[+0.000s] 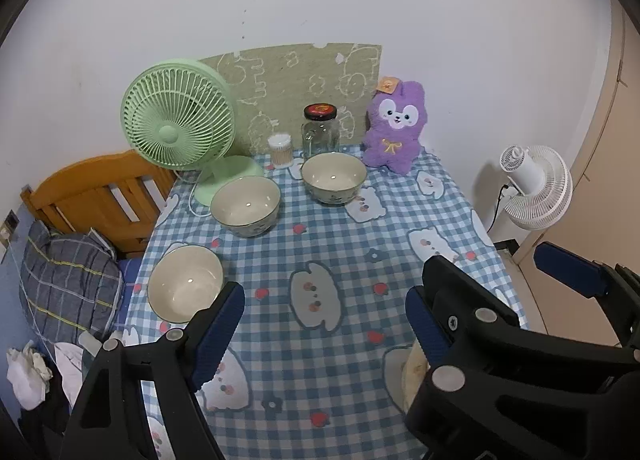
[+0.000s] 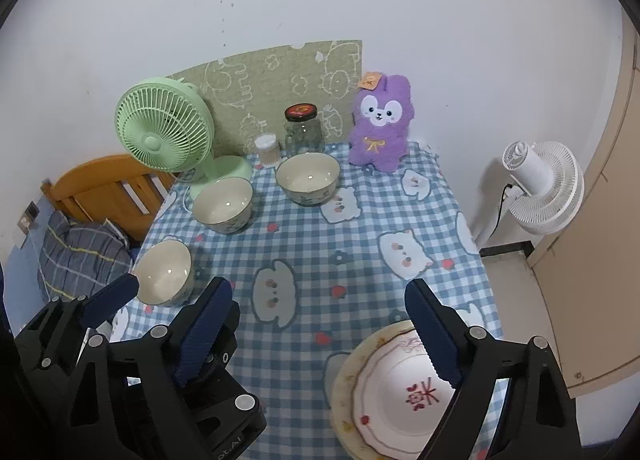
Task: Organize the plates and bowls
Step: 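Withdraw both grippers upward from the plate stack, then move both grippers to the rim of the cream floral bowl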
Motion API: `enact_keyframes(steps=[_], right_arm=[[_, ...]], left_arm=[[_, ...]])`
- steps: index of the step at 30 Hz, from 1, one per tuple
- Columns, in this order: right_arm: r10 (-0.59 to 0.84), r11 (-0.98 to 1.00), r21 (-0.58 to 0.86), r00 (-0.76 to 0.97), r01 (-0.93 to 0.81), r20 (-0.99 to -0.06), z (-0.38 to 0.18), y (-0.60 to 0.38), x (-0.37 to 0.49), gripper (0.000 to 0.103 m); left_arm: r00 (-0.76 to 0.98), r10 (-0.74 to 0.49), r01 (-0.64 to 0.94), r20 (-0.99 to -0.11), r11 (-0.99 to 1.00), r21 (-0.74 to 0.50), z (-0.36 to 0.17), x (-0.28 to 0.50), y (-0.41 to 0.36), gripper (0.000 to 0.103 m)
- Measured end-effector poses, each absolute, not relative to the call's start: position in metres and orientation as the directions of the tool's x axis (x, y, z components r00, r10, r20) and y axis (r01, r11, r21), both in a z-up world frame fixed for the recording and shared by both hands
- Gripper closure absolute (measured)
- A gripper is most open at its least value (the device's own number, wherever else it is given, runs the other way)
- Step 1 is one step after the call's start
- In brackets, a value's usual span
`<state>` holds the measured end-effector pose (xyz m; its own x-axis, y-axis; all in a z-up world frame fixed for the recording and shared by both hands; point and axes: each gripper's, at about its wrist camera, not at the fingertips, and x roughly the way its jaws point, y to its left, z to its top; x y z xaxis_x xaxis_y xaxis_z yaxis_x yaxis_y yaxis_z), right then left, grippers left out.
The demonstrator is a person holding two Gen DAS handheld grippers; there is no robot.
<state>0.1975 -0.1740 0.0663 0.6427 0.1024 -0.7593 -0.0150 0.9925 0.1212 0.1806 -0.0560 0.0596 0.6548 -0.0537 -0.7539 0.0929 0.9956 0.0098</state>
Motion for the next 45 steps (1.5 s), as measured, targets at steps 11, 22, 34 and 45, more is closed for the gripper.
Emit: enact_keyframes(steps=[11,22,34,45], right_arm=[[0.088,0.994,0.112,0.616,0.000,-0.783,0.047,-0.118,0.221,0.019],[0.097,0.994,0.111,0.587,-0.013,-0.803,0.023,-0.065,0.240,0.022],[0.105,0.994,0.109,0.551,-0.027,-0.828,-0.019,-0.016,0.271,0.028],[0.135,0.990,0.131,0.492,-0.042,-0.860,-0.056,0.014,0.301,0.033]], left_arm=[[0.614,-0.034,0.072,-0.788,0.997,0.012,0.037,0.208,0.000,0.026],[0.582,-0.038,0.061,-0.812,0.998,-0.003,0.011,0.228,0.053,0.036],[0.536,-0.009,0.027,-0.844,1.000,0.006,-0.033,0.255,0.101,0.039],[0.507,0.037,-0.005,-0.861,0.999,0.041,-0.064,0.280,0.128,0.046]])
